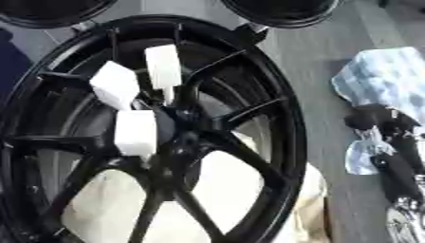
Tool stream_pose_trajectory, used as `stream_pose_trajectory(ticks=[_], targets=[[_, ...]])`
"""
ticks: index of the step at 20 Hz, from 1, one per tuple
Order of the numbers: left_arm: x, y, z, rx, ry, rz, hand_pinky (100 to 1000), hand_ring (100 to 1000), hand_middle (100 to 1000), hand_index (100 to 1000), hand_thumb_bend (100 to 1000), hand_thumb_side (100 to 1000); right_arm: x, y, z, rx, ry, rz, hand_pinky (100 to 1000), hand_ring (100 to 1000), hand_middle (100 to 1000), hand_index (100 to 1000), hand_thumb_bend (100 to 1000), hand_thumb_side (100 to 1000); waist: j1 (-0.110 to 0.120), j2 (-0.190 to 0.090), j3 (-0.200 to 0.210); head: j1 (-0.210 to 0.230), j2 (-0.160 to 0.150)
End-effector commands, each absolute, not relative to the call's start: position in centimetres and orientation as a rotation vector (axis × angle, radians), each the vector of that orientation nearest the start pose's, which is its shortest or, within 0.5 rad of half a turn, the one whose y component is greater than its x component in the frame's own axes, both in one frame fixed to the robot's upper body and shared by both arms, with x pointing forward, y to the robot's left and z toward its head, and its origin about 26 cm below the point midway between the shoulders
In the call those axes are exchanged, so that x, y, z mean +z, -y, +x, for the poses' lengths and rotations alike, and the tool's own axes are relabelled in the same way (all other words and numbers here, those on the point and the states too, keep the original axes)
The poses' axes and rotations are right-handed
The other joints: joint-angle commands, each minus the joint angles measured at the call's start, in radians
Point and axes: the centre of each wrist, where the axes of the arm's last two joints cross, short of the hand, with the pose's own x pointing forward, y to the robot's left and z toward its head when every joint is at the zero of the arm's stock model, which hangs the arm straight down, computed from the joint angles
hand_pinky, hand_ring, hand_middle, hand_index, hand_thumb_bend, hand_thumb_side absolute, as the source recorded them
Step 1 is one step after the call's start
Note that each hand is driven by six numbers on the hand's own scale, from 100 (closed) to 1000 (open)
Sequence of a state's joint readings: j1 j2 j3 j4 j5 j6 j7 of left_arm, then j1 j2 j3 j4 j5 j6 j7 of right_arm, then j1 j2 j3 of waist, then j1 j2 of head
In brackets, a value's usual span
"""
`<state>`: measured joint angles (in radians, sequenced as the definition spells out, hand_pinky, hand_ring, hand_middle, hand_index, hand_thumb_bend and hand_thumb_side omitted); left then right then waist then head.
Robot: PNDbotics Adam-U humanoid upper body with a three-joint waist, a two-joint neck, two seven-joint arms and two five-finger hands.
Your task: Pull the pin out of the wheel hub.
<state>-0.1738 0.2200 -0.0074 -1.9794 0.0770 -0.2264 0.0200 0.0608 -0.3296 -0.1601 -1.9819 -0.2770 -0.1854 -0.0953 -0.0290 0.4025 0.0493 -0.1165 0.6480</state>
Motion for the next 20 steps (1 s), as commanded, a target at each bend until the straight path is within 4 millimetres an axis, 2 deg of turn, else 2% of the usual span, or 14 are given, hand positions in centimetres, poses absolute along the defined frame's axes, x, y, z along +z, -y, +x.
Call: stream_pose_trajectory(ticks=[1,5,9,13,16,20], targets=[[16.0,-25.7,28.7,-0.217,2.392,0.014,783,946,679,796,100,748,12.3,33.6,24.6,-0.044,2.162,-0.169,713,637,614,520,285,378,0.0,-0.014,0.0,-0.003,-0.01],[16.1,-26.6,28.5,-0.278,2.42,0.057,786,944,680,797,100,722,12.3,33.7,24.5,-0.042,2.162,-0.174,713,637,614,520,284,378,0.004,-0.015,-0.002,-0.011,-0.003],[16.9,-27.9,28.5,-0.416,2.47,0.125,790,936,681,799,100,683,12.2,33.8,24.5,-0.031,2.158,-0.182,714,637,614,520,281,380,0.015,-0.019,-0.005,-0.026,0.005],[17.4,-29.3,28.2,-0.657,2.474,0.203,803,925,684,802,100,634,12.1,34.1,24.2,-0.016,2.15,-0.2,714,638,614,520,277,382,0.031,-0.025,-0.012,-0.037,0.008],[17.2,-30.6,27.7,-0.854,2.429,0.258,819,916,694,807,100,573,12.0,34.3,24.1,-0.006,2.145,-0.219,714,638,615,520,275,383,0.043,-0.028,-0.02,-0.043,0.006],[17.2,-32.1,27.1,-1.124,2.346,0.307,830,906,699,808,100,534,11.8,34.3,23.9,0.006,2.139,-0.235,714,638,615,520,273,386,0.051,-0.027,-0.025,-0.048,0.005]])
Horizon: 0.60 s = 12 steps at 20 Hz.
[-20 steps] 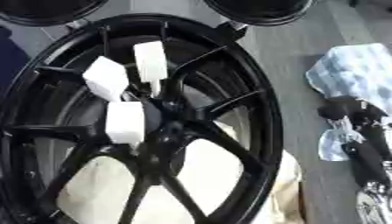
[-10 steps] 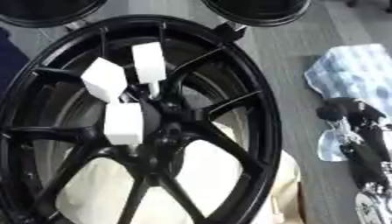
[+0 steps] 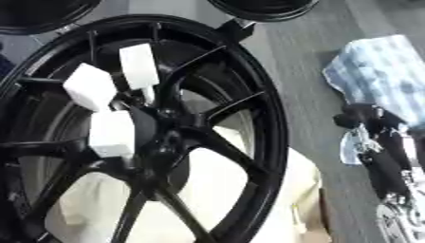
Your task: Pull the pin out of the wheel hub.
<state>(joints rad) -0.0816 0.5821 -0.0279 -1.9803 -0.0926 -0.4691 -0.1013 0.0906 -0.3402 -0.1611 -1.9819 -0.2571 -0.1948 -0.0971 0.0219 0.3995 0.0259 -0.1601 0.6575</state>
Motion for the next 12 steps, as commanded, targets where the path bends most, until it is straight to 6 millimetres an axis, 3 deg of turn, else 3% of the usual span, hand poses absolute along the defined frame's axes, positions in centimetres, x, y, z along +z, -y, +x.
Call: stream_pose_trajectory(ticks=[1,5,12], targets=[[17.4,-32.4,27.0,-1.194,2.326,0.319,836,903,703,809,100,522,11.8,34.3,23.9,0.01,2.137,-0.238,714,638,615,520,272,386,0.002,-0.024,-0.002,-0.006,-0.007],[19.4,-33.2,27.2,-1.501,2.258,0.379,849,890,714,813,100,482,11.7,34.5,23.7,0.026,2.127,-0.248,715,638,615,520,269,387,0.008,-0.033,-0.005,-0.005,-0.009],[25.2,-33.3,28.2,-1.977,2.154,0.556,861,882,726,818,100,464,11.3,34.8,23.3,0.037,2.118,-0.27,715,638,615,521,264,387,0.01,-0.049,-0.013,-0.003,0.001]])
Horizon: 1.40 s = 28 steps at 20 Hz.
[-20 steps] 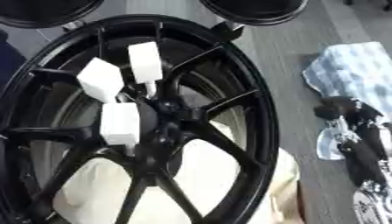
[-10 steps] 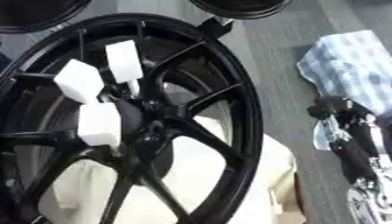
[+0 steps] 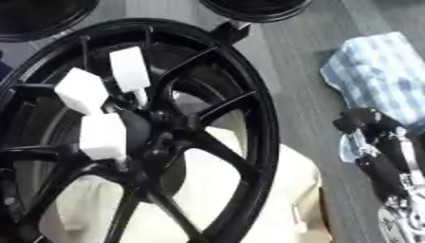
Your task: Pull the pin out of the wheel hub.
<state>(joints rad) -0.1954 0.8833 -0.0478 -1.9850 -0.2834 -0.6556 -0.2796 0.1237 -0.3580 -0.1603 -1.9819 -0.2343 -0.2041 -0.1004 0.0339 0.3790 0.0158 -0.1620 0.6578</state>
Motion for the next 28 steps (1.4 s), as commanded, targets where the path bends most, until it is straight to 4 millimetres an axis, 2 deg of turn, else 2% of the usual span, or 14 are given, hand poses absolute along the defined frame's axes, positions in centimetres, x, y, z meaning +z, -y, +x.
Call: stream_pose_trajectory(ticks=[1,5,10,13,18,21,24,28], targets=[[26.0,-33.1,28.3,2.219,-2.329,-0.64,862,880,727,819,100,472,11.2,34.8,23.2,0.039,2.117,-0.271,715,638,615,521,263,387,-0.003,-0.031,-0.006,0.001,0.004],[29.3,-32.4,28.4,2.277,-2.145,-0.713,864,880,728,818,100,481,11.1,34.9,23.0,0.053,2.118,-0.272,715,638,616,521,261,387,-0.004,-0.038,-0.017,0.015,0.014],[33.4,-31.8,28.0,2.255,-2.079,-0.777,856,889,722,817,100,512,11.1,34.8,23.1,0.062,2.12,-0.256,715,638,616,521,258,389,-0.011,-0.039,-0.036,0.042,0.017],[34.9,-31.8,27.6,2.24,-2.086,-0.797,850,891,719,818,100,529,11.1,34.7,23.2,0.067,2.123,-0.244,715,638,616,521,258,389,-0.013,-0.037,-0.049,0.057,0.014],[38.4,-30.9,26.8,2.305,-2.269,-0.68,842,893,723,836,100,560,11.2,34.6,23.2,0.077,2.119,-0.237,716,638,616,521,256,392,-0.003,-0.035,-0.061,0.069,0.011],[39.3,-30.0,26.7,2.392,-2.284,-0.649,841,898,729,862,100,585,11.3,34.5,23.4,0.085,2.121,-0.23,716,638,617,521,255,392,0.005,-0.033,-0.074,0.078,0.011],[39.4,-28.8,27.0,2.462,-2.297,-0.635,842,909,740,889,100,598,11.5,34.4,23.5,0.091,2.123,-0.217,716,638,617,521,255,394,0.011,-0.031,-0.091,0.091,0.009],[39.3,-27.5,27.3,2.504,-2.341,-0.649,856,934,761,901,100,569,11.7,34.3,23.8,0.099,2.128,-0.199,716,638,617,521,253,395,0.014,-0.027,-0.113,0.106,-0.005]])
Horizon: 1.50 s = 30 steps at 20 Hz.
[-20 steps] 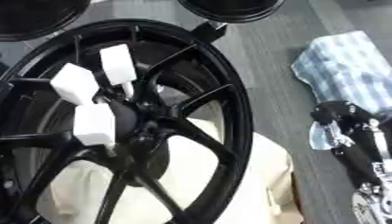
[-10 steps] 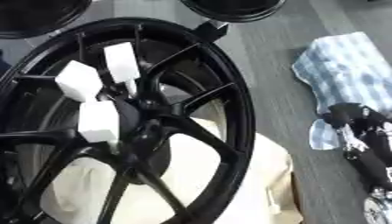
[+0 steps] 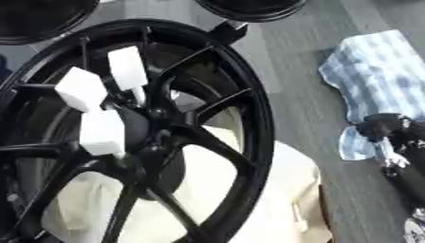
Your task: Pull the pin out of the wheel hub.
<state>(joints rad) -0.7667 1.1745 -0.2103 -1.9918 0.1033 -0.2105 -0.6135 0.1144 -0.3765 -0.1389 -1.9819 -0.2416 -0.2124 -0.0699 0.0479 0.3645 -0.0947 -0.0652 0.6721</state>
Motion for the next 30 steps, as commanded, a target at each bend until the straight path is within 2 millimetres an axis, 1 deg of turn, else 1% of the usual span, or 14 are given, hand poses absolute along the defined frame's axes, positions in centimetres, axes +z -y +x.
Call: stream_pose_trajectory(ticks=[1,4,7,10,11,12,14,15,17,19,22,26,30], targets=[[39.3,-27.2,27.3,2.51,-2.352,-0.656,862,943,769,901,104,558,11.7,34.2,23.8,0.1,2.129,-0.196,716,638,617,521,253,395,0.001,-0.012,-0.007,0.011,-0.024],[39.2,-26.4,27.5,2.547,-2.36,-0.679,868,947,777,896,159,527,11.8,34.2,23.9,0.104,2.13,-0.187,717,638,618,521,252,396,0.003,-0.01,-0.017,0.017,-0.033],[39.0,-25.8,27.6,2.594,-2.345,-0.693,873,951,782,895,186,494,11.9,34.1,23.9,0.107,2.131,-0.181,717,638,618,521,251,397,0.004,-0.009,-0.023,0.021,-0.036],[38.8,-25.3,27.7,2.631,-2.332,-0.699,877,956,788,897,206,490,12.0,34.1,24.0,0.109,2.134,-0.176,717,638,618,522,249,397,0.005,-0.007,-0.027,0.026,-0.04],[38.7,-25.2,27.8,2.649,-2.325,-0.698,882,962,796,903,225,500,12.0,34.1,24.0,0.111,2.134,-0.174,717,638,618,521,249,397,0.005,-0.006,-0.029,0.027,-0.041],[38.6,-25.1,27.8,2.67,-2.317,-0.699,887,967,803,906,252,498,12.0,34.0,24.1,0.112,2.135,-0.172,717,638,618,521,249,397,0.005,-0.005,-0.03,0.028,-0.043],[38.4,-25.0,27.9,2.705,-2.295,-0.713,900,977,813,912,347,483,12.0,34.0,24.1,0.113,2.135,-0.168,717,638,618,521,248,398,0.005,-0.004,-0.032,0.029,-0.045],[38.3,-24.9,28.0,2.718,-2.285,-0.727,906,979,815,912,377,476,12.0,33.9,24.1,0.113,2.135,-0.165,717,638,618,521,248,398,0.005,-0.002,-0.033,0.029,-0.046],[38.1,-24.7,28.1,2.739,-2.265,-0.763,912,979,811,905,429,464,12.0,33.8,24.2,0.114,2.134,-0.161,717,638,618,521,247,399,0.005,0.0,-0.035,0.031,-0.049],[37.9,-24.6,28.1,2.752,-2.249,-0.804,915,977,805,908,459,467,12.1,33.8,24.2,0.116,2.133,-0.156,717,638,619,521,246,400,0.005,0.004,-0.038,0.034,-0.051],[37.4,-24.4,28.3,2.787,-2.216,-0.858,916,969,792,924,518,508,12.1,33.6,24.3,0.119,2.132,-0.15,718,638,619,521,245,403,0.006,0.01,-0.043,0.039,-0.055],[37.1,-24.4,28.4,2.815,-2.197,-0.933,911,956,771,920,555,539,12.0,33.4,24.4,0.12,2.129,-0.146,718,638,618,521,244,404,0.006,0.018,-0.046,0.043,-0.059],[37.0,-24.5,28.5,2.82,-2.216,-0.984,906,958,778,902,530,556,12.1,33.2,24.5,0.127,2.127,-0.139,718,637,618,521,243,407,0.008,0.026,-0.05,0.05,-0.065]])
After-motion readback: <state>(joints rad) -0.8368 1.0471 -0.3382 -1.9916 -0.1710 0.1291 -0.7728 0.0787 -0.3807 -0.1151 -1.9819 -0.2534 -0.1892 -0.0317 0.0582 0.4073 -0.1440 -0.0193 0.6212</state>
